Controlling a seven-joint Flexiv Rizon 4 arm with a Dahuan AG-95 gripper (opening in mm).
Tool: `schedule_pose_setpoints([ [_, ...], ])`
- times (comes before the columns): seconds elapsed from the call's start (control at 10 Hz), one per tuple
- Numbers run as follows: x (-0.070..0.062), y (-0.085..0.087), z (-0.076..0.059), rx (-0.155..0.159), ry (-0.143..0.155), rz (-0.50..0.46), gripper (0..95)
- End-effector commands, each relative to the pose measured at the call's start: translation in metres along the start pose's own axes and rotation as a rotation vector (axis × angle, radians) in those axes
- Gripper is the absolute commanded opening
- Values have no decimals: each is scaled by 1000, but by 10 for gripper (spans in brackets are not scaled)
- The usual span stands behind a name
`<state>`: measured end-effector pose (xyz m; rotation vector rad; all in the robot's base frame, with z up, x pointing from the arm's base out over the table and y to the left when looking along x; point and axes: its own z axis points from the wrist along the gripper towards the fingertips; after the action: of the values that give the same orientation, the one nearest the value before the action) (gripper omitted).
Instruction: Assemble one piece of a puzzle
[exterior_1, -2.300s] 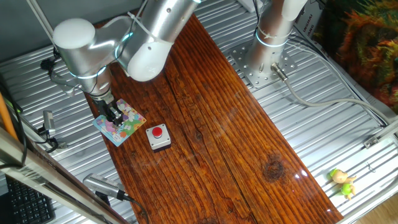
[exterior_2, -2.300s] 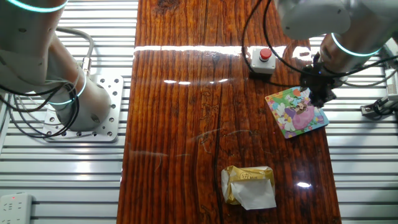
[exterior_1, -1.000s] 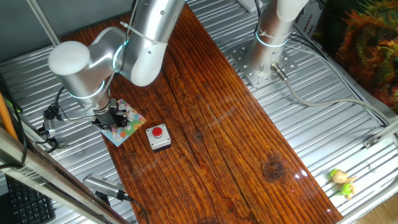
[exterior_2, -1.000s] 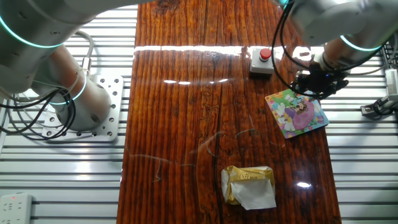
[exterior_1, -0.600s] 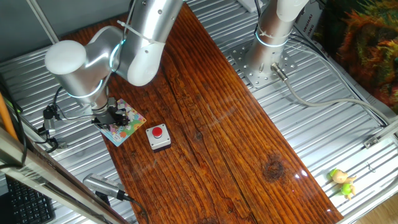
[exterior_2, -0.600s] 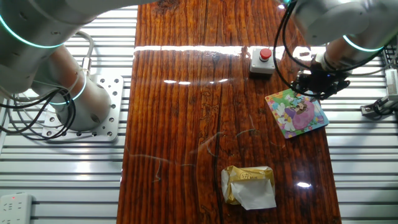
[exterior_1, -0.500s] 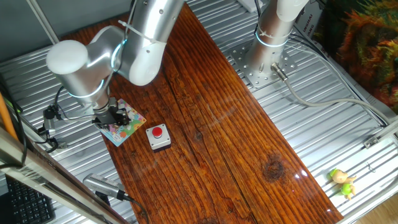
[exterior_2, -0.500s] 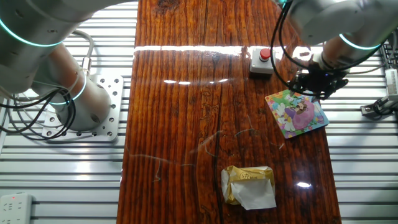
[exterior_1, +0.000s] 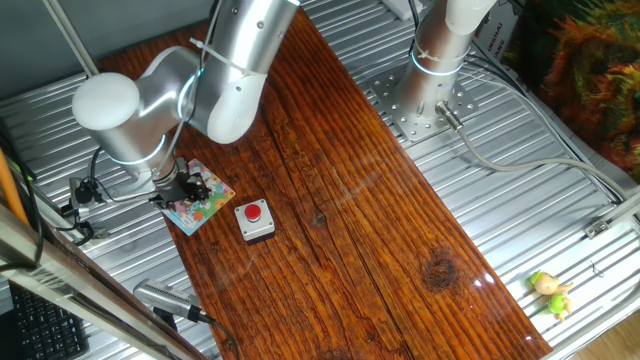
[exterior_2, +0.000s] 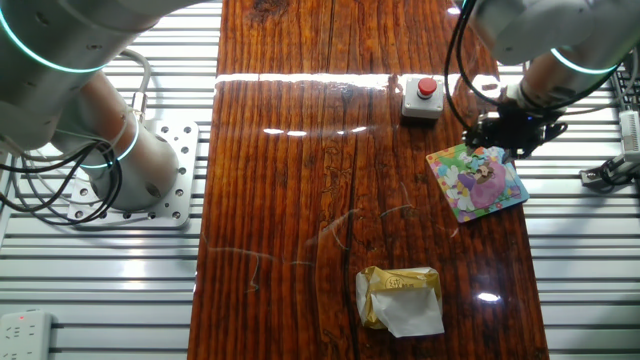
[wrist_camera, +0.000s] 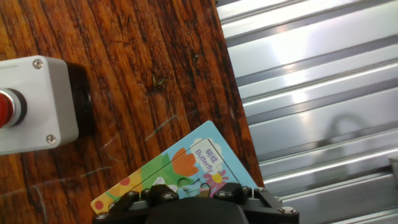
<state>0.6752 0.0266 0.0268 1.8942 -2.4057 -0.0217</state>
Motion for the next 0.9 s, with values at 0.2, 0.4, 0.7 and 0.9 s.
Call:
schedule_pose_setpoints([
  [0.2, 4, 2, 0, 8, 5, 5, 570],
  [0.4, 5, 1, 3, 14, -2, 3, 570],
  [0.7, 7, 1, 6, 18, 2, -6, 570],
  [0.9, 10, 2, 8, 21, 1, -12, 570],
])
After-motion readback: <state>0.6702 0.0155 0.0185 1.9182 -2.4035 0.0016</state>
